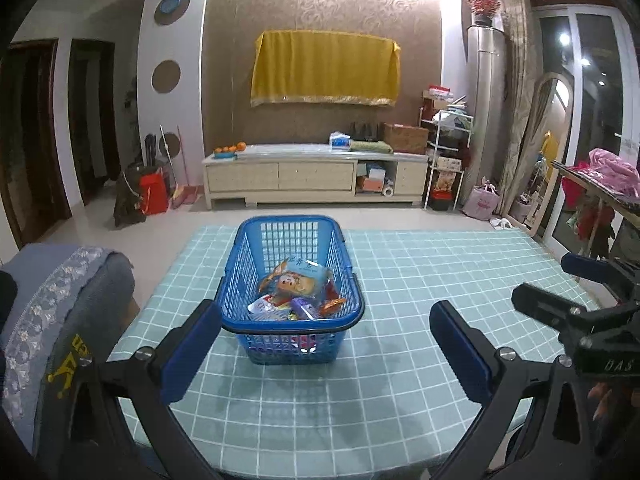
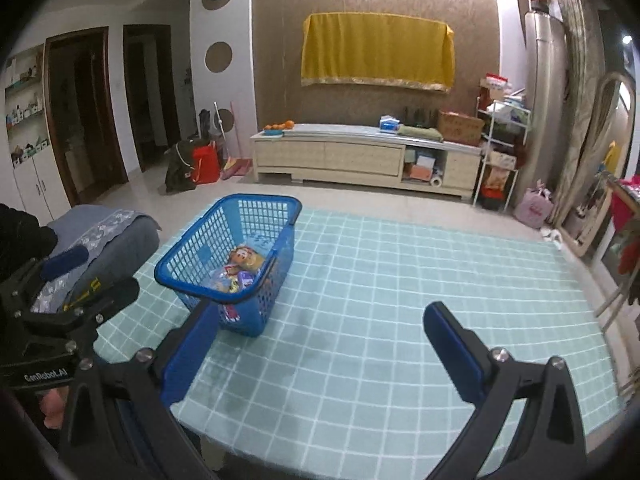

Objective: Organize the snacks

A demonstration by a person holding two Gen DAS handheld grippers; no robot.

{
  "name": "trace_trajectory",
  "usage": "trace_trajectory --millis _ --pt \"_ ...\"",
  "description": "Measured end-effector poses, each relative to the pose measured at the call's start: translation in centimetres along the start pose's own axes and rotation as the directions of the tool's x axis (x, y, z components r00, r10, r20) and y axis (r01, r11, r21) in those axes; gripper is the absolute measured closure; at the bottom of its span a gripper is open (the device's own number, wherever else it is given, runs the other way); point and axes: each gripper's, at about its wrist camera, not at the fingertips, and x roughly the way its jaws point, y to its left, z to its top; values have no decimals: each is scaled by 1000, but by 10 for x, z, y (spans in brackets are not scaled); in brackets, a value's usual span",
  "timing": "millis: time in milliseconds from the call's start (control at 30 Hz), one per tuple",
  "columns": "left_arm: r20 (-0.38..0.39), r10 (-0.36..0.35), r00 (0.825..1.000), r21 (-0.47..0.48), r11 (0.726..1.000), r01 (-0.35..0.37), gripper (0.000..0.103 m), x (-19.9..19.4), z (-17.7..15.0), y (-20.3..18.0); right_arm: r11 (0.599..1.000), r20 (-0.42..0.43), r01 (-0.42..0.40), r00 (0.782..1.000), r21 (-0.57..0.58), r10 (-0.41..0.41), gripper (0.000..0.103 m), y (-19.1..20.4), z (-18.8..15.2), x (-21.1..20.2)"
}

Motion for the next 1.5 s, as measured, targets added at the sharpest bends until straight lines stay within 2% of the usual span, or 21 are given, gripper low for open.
trace_trajectory --millis 67,533,1500 --pt "20 23 1000 24 999 -23 0 -9 0 -9 1000 8 -3 1000 2 3 0 -3 -5 -9" --pt "41 -32 999 43 999 30 0 -27 -4 -27 999 56 10 998 32 -12 0 -11 -17 -38" --pt "32 -57 998 28 998 56 0 -32 -9 -26 999 53 -8 999 32 7 0 -7 -20 -45"
